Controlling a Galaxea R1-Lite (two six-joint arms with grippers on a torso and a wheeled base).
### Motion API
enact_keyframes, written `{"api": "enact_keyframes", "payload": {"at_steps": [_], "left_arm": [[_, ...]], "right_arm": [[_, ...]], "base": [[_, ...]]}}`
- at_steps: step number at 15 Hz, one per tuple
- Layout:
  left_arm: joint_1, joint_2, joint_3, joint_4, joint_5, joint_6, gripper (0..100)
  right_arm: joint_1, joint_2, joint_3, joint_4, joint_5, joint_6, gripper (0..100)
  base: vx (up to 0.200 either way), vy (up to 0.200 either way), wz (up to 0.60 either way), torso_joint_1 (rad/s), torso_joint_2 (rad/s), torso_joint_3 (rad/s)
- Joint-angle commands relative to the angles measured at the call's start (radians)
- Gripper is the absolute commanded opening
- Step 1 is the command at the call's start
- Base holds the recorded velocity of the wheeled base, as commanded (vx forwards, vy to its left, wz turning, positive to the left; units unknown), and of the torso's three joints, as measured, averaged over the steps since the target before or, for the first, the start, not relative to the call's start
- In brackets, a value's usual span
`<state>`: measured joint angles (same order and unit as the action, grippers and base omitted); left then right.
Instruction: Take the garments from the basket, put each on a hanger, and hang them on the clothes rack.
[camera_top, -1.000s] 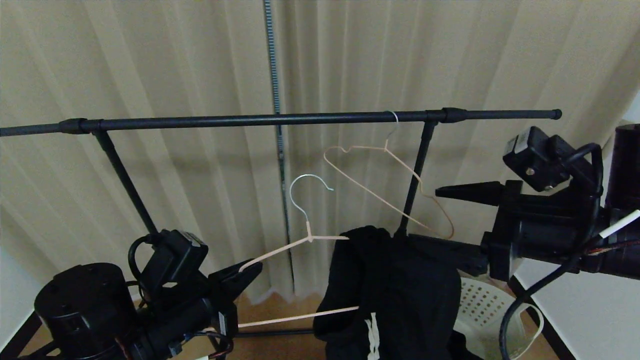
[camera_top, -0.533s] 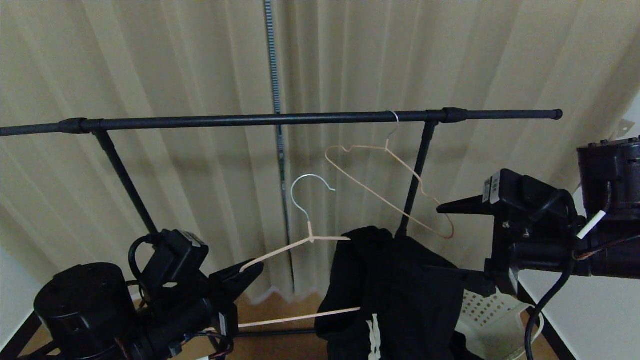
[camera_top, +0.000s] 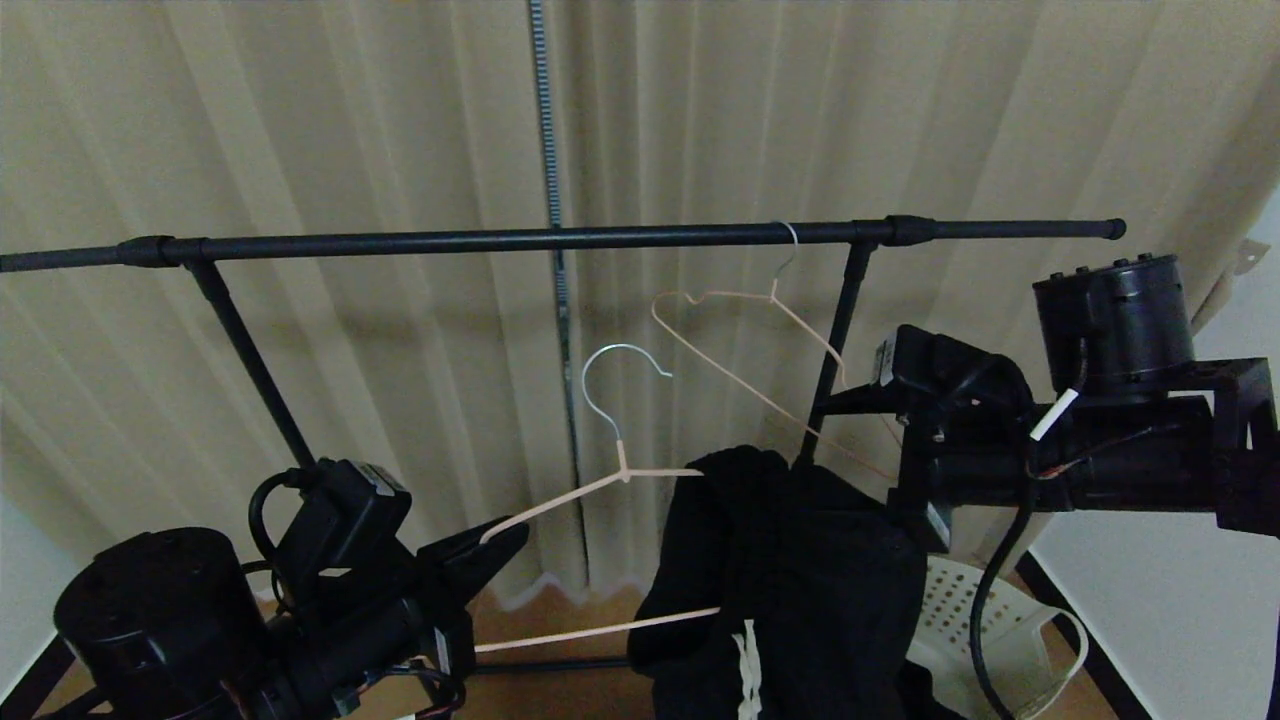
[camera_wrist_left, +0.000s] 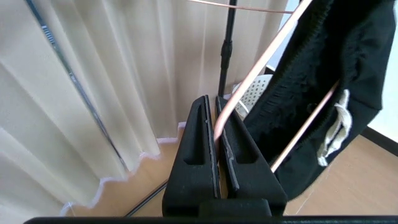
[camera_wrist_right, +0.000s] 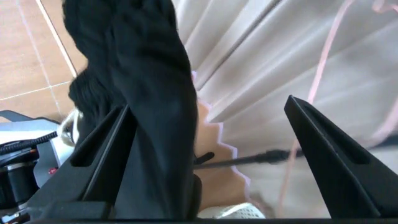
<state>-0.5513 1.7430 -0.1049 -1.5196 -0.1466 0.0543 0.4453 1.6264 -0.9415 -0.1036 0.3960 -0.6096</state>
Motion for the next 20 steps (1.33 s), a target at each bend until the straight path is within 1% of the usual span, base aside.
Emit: {"api": "enact_keyframes", "payload": {"at_steps": [1,3,4,6,8,10,12,14,16,20], "left_arm": [[-0.001,0.001,-0.001,-0.001,-0.007,0.001,0],[-0.001,0.000,0.001,-0.001,-0.007,0.003,0],[0.001,-0.002,0.001,-0.002,-0.007,0.003,0],[0.001,-0.002,0.002,-0.002,-0.007,0.003,0],[0.001,0.001,0.013,-0.030,-0.007,0.001,0],[0.001,0.000,0.021,-0.034,-0.007,0.001,0],[0.002,0.000,0.036,-0.036,-0.007,-0.001,0],[0.002,-0.002,0.040,-0.036,-0.007,-0.001,0],[0.001,0.000,0.042,-0.048,-0.007,-0.002,0],[0.001,0.003,0.040,-0.051,-0.007,-0.002,0]], "right_arm": [[0.024,0.063,-0.042,-0.001,-0.002,0.005,100],[0.029,0.082,-0.062,-0.001,-0.002,0.007,100],[0.056,0.116,-0.100,-0.001,-0.011,0.017,100],[0.082,0.144,-0.134,-0.001,-0.022,0.027,100],[0.110,0.167,-0.160,-0.001,-0.022,0.027,100],[0.135,0.171,-0.171,0.001,-0.022,0.030,100],[0.135,0.159,-0.163,0.012,-0.019,0.030,100],[0.135,0.136,-0.165,0.056,0.001,0.030,100],[0.141,0.135,-0.166,0.059,0.035,0.031,100],[0.162,0.144,-0.163,0.059,0.066,0.031,100]], "base": [[0.000,0.000,0.00,0.000,0.00,0.000],[0.000,0.000,0.00,0.000,0.00,0.000],[0.000,0.000,0.00,0.000,0.00,0.000],[0.000,0.000,0.00,0.000,0.00,0.000],[0.000,0.000,0.00,0.000,0.00,0.000],[0.000,0.000,0.00,0.000,0.00,0.000],[0.000,0.000,0.00,0.000,0.00,0.000],[0.000,0.000,0.00,0.000,0.00,0.000],[0.000,0.000,0.00,0.000,0.00,0.000],[0.000,0.000,0.00,0.000,0.00,0.000]]}}
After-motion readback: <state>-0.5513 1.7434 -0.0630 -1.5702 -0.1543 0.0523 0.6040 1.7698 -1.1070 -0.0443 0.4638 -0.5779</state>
